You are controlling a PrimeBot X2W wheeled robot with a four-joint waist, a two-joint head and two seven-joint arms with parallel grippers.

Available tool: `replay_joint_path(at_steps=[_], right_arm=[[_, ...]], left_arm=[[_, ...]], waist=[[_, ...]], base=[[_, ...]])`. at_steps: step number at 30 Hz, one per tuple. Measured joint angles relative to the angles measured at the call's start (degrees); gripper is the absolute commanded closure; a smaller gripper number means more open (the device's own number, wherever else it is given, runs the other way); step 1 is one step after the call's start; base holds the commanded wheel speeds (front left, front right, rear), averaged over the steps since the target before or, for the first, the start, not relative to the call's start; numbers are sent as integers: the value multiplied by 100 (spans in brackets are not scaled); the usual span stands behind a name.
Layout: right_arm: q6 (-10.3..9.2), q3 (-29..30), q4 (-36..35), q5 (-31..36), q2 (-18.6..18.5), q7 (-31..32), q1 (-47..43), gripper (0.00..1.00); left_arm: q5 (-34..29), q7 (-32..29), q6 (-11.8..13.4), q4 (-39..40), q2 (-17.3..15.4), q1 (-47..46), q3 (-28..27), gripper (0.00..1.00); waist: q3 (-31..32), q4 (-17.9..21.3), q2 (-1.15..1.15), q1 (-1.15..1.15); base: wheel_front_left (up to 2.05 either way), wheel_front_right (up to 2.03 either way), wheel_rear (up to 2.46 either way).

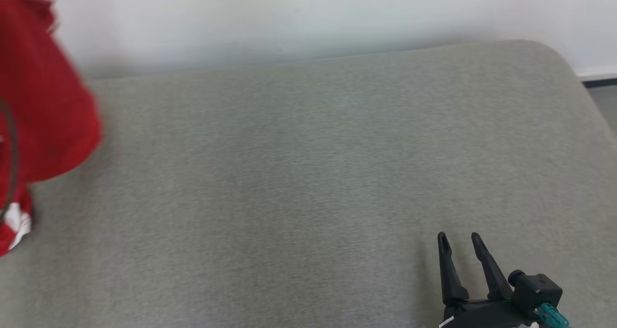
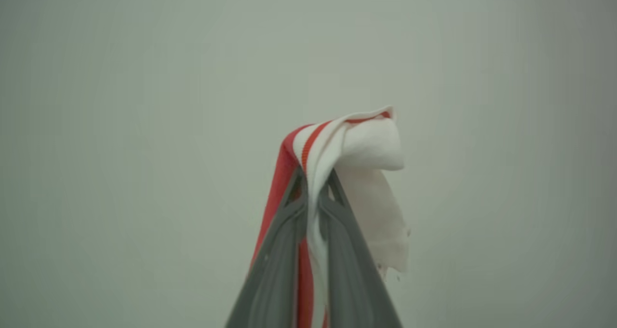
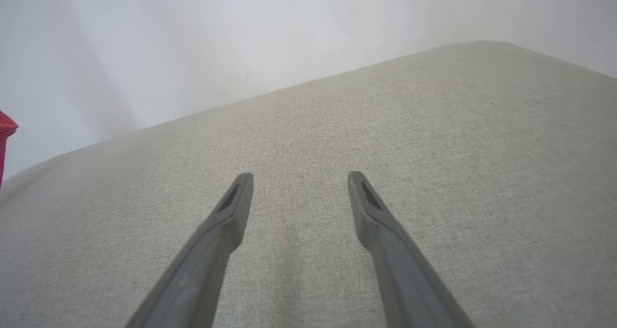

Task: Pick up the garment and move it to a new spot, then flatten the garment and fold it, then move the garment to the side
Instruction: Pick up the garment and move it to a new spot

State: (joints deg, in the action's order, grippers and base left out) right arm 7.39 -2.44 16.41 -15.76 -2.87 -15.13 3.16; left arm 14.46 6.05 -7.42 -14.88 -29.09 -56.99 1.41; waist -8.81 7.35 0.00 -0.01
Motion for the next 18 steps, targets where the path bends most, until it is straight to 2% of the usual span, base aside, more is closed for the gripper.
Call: replay_joint_path(at_steps=[7, 13, 18], right_arm=[[0, -58, 80, -207, -1, 0, -24, 0], [0, -48, 148, -320, -1, 0, -76, 0], [0, -41, 145, -332, -1, 0, -79, 0]], left_arm=[[188, -495, -9, 953, 355, -262, 466, 100], [414, -719, 54, 1254, 912, -337, 788, 100], [544, -769, 97, 1392, 1229, -143, 1048, 100]], waist=[[58, 516, 0, 0], [72, 963, 0, 0], [41, 1277, 0, 1]], base=[[0, 0, 0], [0, 0, 0], [0, 0, 0]])
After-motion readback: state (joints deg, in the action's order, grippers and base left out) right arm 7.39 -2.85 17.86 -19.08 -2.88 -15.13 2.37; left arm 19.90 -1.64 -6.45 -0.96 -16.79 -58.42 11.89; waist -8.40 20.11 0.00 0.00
